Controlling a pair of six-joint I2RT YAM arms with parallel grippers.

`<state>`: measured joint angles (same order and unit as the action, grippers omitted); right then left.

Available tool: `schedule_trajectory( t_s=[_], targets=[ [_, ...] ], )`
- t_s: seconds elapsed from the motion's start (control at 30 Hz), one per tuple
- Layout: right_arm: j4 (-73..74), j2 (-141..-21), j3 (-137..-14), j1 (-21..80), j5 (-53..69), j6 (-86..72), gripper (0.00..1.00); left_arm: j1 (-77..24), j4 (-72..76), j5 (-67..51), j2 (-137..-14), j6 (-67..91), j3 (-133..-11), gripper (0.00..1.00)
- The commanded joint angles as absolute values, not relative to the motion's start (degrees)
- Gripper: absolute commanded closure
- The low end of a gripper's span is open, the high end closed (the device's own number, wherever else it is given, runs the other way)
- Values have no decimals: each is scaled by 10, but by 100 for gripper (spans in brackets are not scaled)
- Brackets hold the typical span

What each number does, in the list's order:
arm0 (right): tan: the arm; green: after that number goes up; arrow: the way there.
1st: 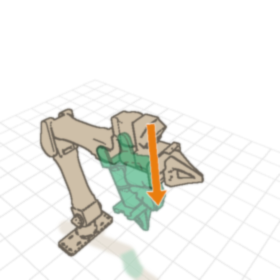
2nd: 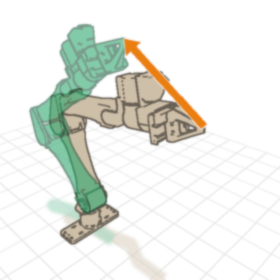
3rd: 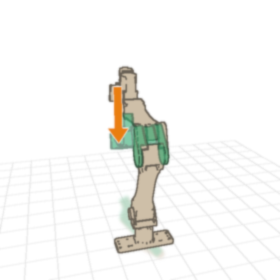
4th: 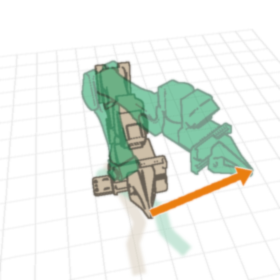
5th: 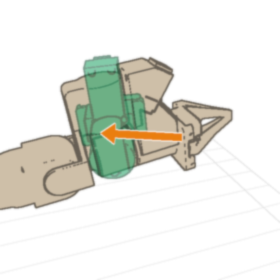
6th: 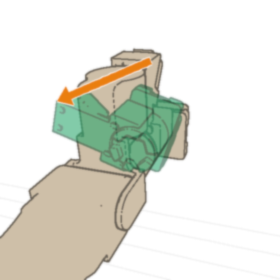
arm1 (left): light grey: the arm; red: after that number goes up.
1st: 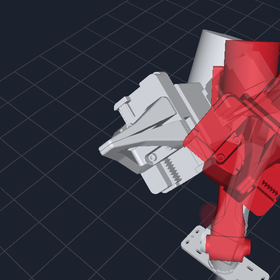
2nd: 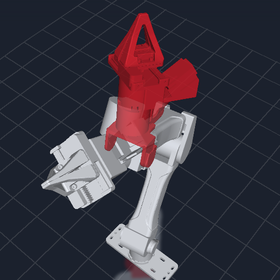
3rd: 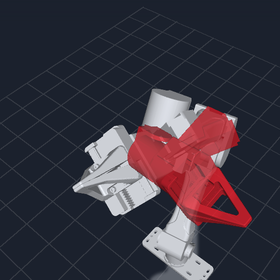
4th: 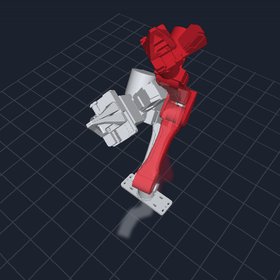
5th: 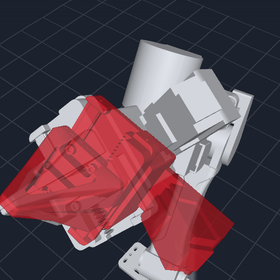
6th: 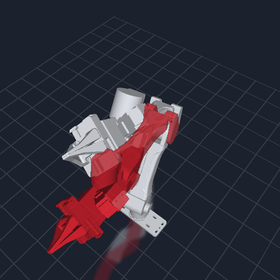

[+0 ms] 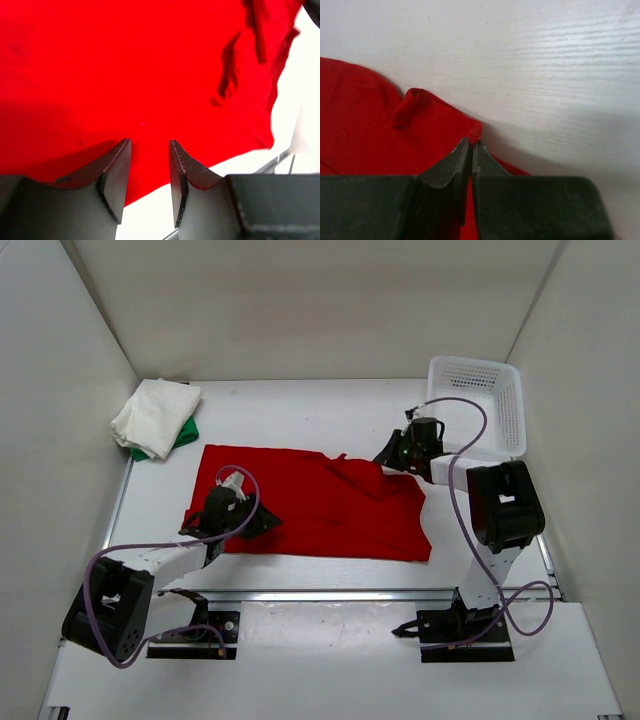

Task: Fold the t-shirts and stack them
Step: Grap the side of the flattened tshirt furthest away from the robot with both arms

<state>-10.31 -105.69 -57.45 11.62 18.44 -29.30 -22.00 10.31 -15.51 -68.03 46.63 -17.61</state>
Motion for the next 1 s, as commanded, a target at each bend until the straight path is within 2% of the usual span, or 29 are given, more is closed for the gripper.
schedule_trajectory(
  t_s=[0.0,0.13,0.2,0.27,0.53,0.77,0.97],
  targets=[
    [-134,-1022,-588,106,166,-281,99,-191,82,-140,-674,461,-228,53],
    [-79,-1049,-689,92,184,-272,100,-174,50,-89,-709,452,-337,52],
    [-46,-1088,-768,82,184,-253,100,-140,58,-114,-748,467,-379,52],
    [-15,-1106,-812,75,179,-246,100,-98,75,-137,-773,496,-386,54],
    [81,-1193,-989,55,146,-194,100,-26,82,-108,-882,529,-428,53],
    [55,-1205,-960,40,165,-208,100,-11,17,-5,-953,461,-532,51],
    [56,-1215,-962,45,180,-203,100,-29,-64,90,-1062,378,-725,51]
  ],
)
